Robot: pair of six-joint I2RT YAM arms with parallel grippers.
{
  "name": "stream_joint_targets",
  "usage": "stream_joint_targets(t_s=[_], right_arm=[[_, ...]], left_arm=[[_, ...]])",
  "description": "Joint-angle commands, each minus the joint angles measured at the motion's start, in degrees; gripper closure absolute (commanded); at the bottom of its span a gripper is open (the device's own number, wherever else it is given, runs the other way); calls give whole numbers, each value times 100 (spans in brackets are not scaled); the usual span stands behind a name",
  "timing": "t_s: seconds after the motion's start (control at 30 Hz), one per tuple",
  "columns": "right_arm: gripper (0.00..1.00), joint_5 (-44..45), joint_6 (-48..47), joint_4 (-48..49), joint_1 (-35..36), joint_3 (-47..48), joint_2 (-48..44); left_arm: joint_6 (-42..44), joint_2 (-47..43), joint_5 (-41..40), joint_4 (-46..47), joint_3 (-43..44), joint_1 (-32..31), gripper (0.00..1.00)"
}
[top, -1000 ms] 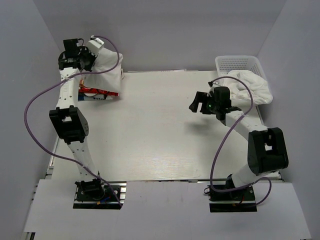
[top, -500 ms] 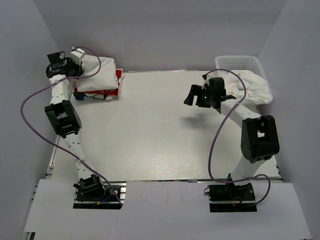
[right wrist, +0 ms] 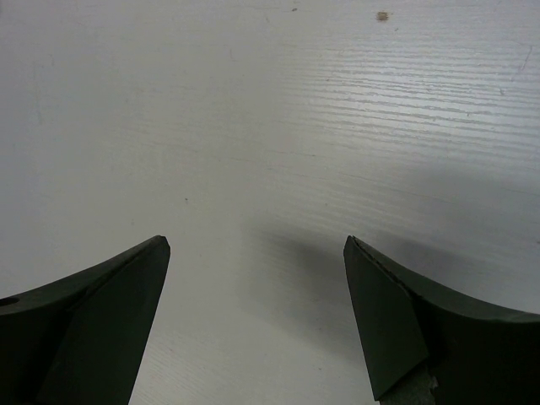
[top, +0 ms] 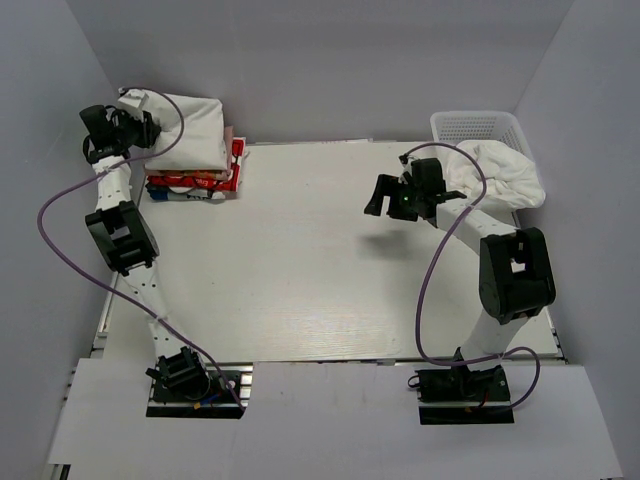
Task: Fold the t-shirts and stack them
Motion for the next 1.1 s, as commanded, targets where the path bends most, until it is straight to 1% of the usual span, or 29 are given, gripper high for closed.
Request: stream_joint_targets(t_s=[0.0, 0.03, 0.07, 0.1, 0.13, 0.17, 0.23, 0.33, 0.43, 0.5, 0.53, 0.57, 0.67, 0.7, 0.73, 0.77, 0.83, 0.87, 0.9, 0.93, 1.0, 1.03, 1.07], right_arm=[[10, 125, 38, -31, 27, 129, -91], [10, 204, 21, -48, 44, 120, -117], [10, 204, 3, -40, 36, 146, -126], [10, 196, 3, -57, 36, 129, -152], [10, 187, 3, -31, 44, 120, -161], [10, 178, 3, -22, 53, 129, -161], [10, 117, 3, -48, 88, 129, -187], [10, 142, -32, 48, 132, 42, -258], [10, 160, -24, 101, 141, -99, -442], [10, 187, -85, 162, 150, -204, -556], [10, 213, -155, 206, 185, -292, -739], [10, 213, -155, 207, 185, -293, -741], [10, 239, -225, 250, 194, -485, -1092], [10, 240, -234, 277, 194, -547, -1171], [10, 240, -243, 373, 203, -722, -1294], [10, 240, -295, 400, 185, -776, -1399], [10, 257, -331, 426, 185, -899, -1488], [10, 274, -331, 391, 185, -899, -1497], [10, 249, -348, 321, 176, -891, -1462], [10, 248, -366, 260, 185, -830, -1384], [10, 283, -375, 207, 177, -733, -1322], [10, 301, -358, 198, 176, -698, -1269], [10, 327, -349, 250, 176, -645, -1234]], left_arm=[[-219, -104, 194, 475, 72, 37, 48], [-289, -104, 46, 475, 71, 37, 41], [-472, -104, -78, 475, 1, 37, 23], [-474, -104, -131, 475, 1, 37, 15], [-474, -104, -210, 475, 1, 37, 6], [-657, -174, -298, 475, -69, 37, 0], [-772, -227, -526, 545, -122, -15, 0], [-826, -420, -606, 492, -289, -129, 0], [-1062, -692, -668, 361, -526, -130, 0], [-1194, -1033, -668, 300, -946, -182, 0], [-1534, -1393, -764, 560, -1357, -182, 0], [-1537, -1622, -765, 563, -1657, -182, 0], [-1809, -2247, -1106, 1254, -2623, -182, 0], [-1758, -2414, -1229, 1257, -2723, -235, 0], [-1757, -2625, -1552, 1309, -2724, -235, 0], [-1818, -2679, -1608, 1310, -2724, -296, 0], [-1932, -2610, -1285, 1257, -2453, -297, 0], [-2150, -2513, -1057, 1100, -2312, -297, 0], [-2240, -2391, -559, 1029, -2154, -297, 0], [-2336, -2233, -406, 924, -1761, -297, 0], [-2565, -1618, -55, 643, -1302, -297, 0], [-2653, -1390, -53, 572, -848, -297, 0], [-2819, -1170, -53, 572, -652, -297, 0]])
